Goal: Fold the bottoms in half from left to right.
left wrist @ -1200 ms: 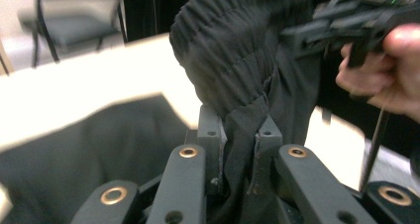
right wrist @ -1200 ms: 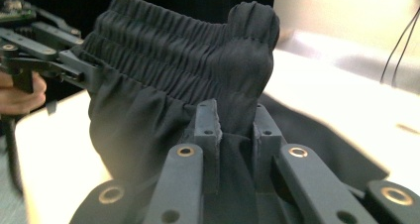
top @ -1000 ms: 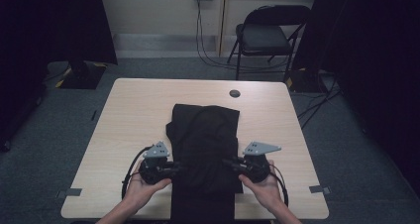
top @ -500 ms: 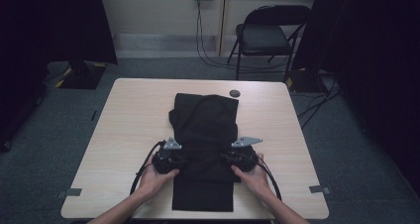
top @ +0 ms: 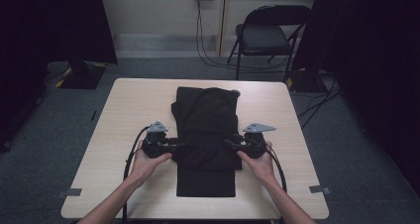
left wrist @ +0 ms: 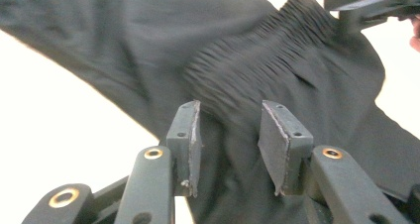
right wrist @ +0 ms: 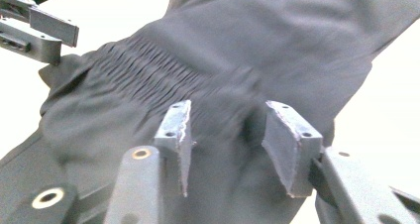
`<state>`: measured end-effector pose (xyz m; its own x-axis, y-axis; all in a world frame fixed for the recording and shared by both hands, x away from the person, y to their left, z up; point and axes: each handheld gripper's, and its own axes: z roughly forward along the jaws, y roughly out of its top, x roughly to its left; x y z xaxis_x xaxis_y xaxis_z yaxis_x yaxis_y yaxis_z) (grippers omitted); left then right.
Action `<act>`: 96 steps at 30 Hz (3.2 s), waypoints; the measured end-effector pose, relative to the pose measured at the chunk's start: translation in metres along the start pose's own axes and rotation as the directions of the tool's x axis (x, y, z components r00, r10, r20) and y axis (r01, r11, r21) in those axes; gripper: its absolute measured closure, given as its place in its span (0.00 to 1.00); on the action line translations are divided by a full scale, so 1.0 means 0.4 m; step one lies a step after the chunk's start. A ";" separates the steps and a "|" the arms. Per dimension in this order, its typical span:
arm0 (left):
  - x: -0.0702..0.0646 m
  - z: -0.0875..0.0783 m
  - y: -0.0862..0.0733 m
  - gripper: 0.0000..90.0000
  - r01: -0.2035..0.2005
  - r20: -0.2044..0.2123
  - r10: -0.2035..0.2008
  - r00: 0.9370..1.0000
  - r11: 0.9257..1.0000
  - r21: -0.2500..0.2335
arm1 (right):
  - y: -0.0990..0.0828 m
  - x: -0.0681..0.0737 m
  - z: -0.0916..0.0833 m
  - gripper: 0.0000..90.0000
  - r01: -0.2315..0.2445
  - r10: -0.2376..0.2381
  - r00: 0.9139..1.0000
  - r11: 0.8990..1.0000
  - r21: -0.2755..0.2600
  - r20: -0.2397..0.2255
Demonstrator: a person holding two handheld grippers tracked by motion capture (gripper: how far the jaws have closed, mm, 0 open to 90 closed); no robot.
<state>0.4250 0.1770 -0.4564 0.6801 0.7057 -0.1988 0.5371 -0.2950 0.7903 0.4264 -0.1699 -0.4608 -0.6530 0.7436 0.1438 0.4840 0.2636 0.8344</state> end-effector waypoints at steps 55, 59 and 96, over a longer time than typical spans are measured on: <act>-0.152 0.008 -0.078 0.45 -0.241 0.187 0.219 0.958 0.965 0.106 | -0.085 0.228 -0.022 0.56 0.207 -0.179 0.958 0.972 0.109 -0.226; -0.121 0.011 -0.072 0.46 -0.190 0.117 0.178 0.977 0.977 0.099 | -0.129 0.243 -0.013 0.56 0.276 -0.237 0.945 0.948 0.158 -0.227; -0.109 0.008 -0.066 0.56 -0.161 0.075 0.152 0.985 0.978 0.133 | 0.006 0.089 0.212 0.41 0.140 -0.137 0.990 0.978 0.157 -0.025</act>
<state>0.3830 0.1519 -0.4705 0.7895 0.6020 -0.1195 0.4820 -0.4877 0.7279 0.4536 -0.0909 -0.4988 -0.7278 0.6845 0.0412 0.4734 0.4581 0.7523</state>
